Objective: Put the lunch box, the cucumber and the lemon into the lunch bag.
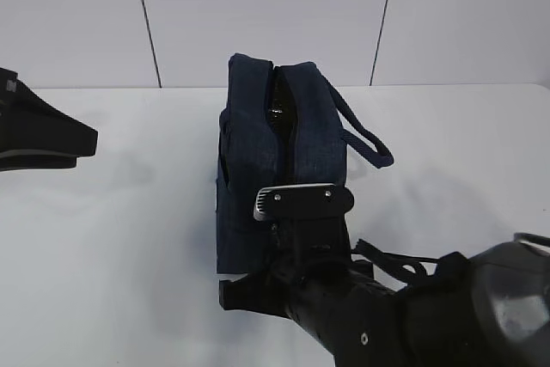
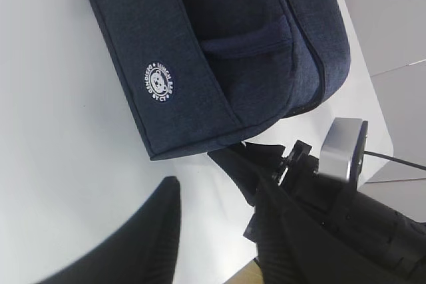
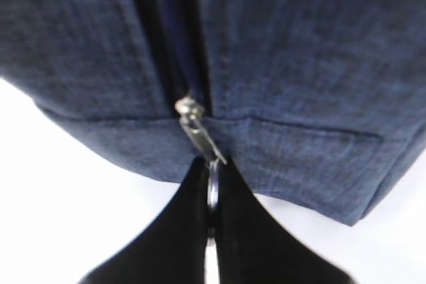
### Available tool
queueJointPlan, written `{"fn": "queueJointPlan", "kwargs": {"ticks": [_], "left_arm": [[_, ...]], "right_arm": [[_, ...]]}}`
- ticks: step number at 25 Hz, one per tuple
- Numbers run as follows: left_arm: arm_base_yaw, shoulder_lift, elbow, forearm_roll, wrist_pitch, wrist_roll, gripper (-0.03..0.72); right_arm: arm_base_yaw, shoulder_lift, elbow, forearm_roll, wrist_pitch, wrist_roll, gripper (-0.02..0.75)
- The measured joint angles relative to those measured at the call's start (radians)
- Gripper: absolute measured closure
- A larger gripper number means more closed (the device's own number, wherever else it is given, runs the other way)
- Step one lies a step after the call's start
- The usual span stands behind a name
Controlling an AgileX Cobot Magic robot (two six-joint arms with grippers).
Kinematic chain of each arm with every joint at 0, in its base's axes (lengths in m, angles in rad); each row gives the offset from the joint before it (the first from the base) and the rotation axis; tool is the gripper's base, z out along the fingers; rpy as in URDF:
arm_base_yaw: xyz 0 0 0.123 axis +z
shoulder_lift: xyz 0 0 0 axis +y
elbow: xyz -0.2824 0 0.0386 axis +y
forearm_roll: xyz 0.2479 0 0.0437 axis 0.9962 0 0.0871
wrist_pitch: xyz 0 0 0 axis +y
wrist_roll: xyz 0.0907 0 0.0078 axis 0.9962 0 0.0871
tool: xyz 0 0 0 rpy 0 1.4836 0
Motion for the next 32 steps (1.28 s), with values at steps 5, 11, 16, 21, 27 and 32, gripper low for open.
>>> {"fn": "queueJointPlan", "kwargs": {"ticks": [5,11,16,21,27,32], "left_arm": [[0.000,0.000,0.000,0.001,0.000,0.000,0.414],[0.000,0.000,0.000,0.001,0.002,0.003,0.414],[0.000,0.000,0.000,0.002,0.002,0.006,0.414],[0.000,0.000,0.000,0.009,0.002,0.006,0.414],[0.000,0.000,0.000,0.010,0.002,0.006,0.414],[0.000,0.000,0.000,0.017,0.002,0.006,0.414]], "right_arm": [[0.000,0.000,0.000,-0.002,0.035,-0.061,0.730],[0.000,-0.033,0.000,0.070,0.060,-0.208,0.730],[0.000,-0.068,0.000,0.174,0.074,-0.365,0.730],[0.000,-0.119,0.000,0.245,0.077,-0.480,0.730],[0.000,-0.168,0.000,0.330,0.082,-0.630,0.730],[0.000,-0.212,0.000,0.352,0.096,-0.706,0.730]]}}
